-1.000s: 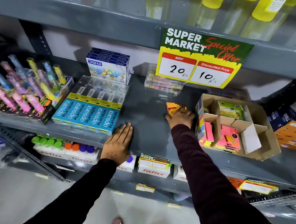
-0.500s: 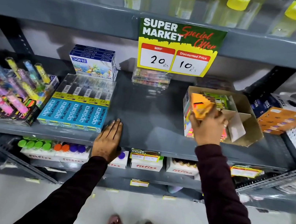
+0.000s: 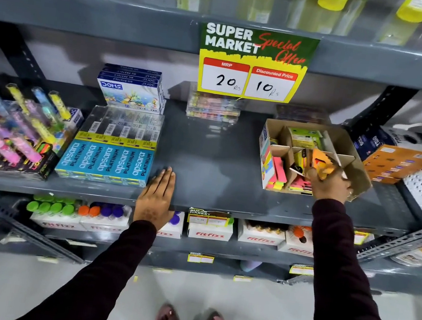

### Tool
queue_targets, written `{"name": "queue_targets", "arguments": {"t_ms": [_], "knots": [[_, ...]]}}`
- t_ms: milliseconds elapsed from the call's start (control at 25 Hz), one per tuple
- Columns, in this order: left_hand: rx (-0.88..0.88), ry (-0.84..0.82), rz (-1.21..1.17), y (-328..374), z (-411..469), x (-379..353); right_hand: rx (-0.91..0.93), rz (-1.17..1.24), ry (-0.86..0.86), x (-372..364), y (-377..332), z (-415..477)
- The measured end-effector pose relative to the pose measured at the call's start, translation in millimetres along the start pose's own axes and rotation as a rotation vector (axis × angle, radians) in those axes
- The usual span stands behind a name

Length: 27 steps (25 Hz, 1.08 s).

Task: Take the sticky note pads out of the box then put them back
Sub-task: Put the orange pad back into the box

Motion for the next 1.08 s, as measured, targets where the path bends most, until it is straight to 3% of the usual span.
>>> {"name": "queue_targets", "arguments": {"t_ms": [160, 280, 440, 520, 880, 1080], "knots": [[-0.030, -0.001, 0.009, 4, 2, 3, 0.049, -0.065, 0.130, 13, 0, -3], [-0.025, -0.004, 0.007, 2, 1, 2, 0.044, -0.110, 0.051, 5, -3, -4], [-0.021, -0.009, 0.012, 0, 2, 4, -0.076, 0.204, -0.066, -4, 2, 3], [-0.031, -0.008, 0.009, 1, 2, 3, -0.083, 0.246, -0.090, -7, 5, 4], [-0.034, -0.018, -0.003, 1, 1, 2, -0.074, 0.141, -0.114, -14, -1, 10], [-0.036, -0.029, -0.007, 1, 1, 2, -0.072, -0.068, -0.056, -14, -6, 8]]}}
Point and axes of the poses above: each hand's wrist, its own z-axis towards the middle knuckle, its own x-axis out of the back of the hand, y = z × x, the point moved 4 cm from there along z, towards the middle knuckle
